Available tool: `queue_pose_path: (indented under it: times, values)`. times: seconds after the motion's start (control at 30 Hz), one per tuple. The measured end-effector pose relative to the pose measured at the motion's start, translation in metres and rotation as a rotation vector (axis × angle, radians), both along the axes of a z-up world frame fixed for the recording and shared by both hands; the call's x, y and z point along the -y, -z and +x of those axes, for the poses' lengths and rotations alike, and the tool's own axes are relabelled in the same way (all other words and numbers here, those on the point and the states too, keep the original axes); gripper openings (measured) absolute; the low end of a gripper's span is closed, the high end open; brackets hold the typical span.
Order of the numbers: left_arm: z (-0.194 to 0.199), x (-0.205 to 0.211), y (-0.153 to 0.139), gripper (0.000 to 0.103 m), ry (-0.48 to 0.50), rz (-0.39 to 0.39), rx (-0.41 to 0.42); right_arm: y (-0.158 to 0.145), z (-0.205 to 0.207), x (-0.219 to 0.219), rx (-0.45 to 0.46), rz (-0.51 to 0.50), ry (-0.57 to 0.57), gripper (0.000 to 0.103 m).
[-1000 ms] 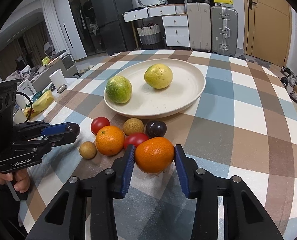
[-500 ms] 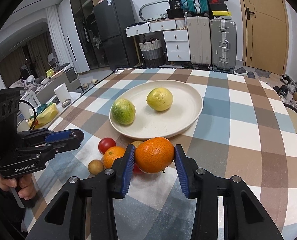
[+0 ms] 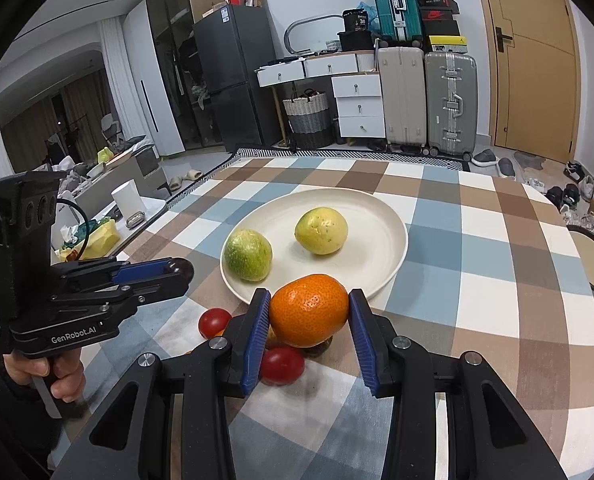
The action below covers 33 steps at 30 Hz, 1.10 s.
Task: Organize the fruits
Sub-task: 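Lift the plum with the left tool while the right tool carries the orange to the plate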
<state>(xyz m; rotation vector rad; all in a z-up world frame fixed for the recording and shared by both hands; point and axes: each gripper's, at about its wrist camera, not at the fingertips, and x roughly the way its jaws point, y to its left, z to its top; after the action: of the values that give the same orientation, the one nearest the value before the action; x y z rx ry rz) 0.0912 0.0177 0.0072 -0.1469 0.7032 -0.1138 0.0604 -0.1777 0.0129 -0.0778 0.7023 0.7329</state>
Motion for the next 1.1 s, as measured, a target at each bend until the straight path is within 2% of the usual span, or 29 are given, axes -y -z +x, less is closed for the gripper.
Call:
queue_pose_path:
  times: [0.67,1.1]
  values:
    - [0.05,0.003,0.025,0.023,0.028,-0.003,-0.077,0.007,0.035,-0.007,-0.043,0.051,0.008,0.04]
    - [0.072,-0.002,0.022,0.023,-0.007,0.026,-0.017,0.018,0.05,-0.004,-0.092,0.086,0.052,0.04]
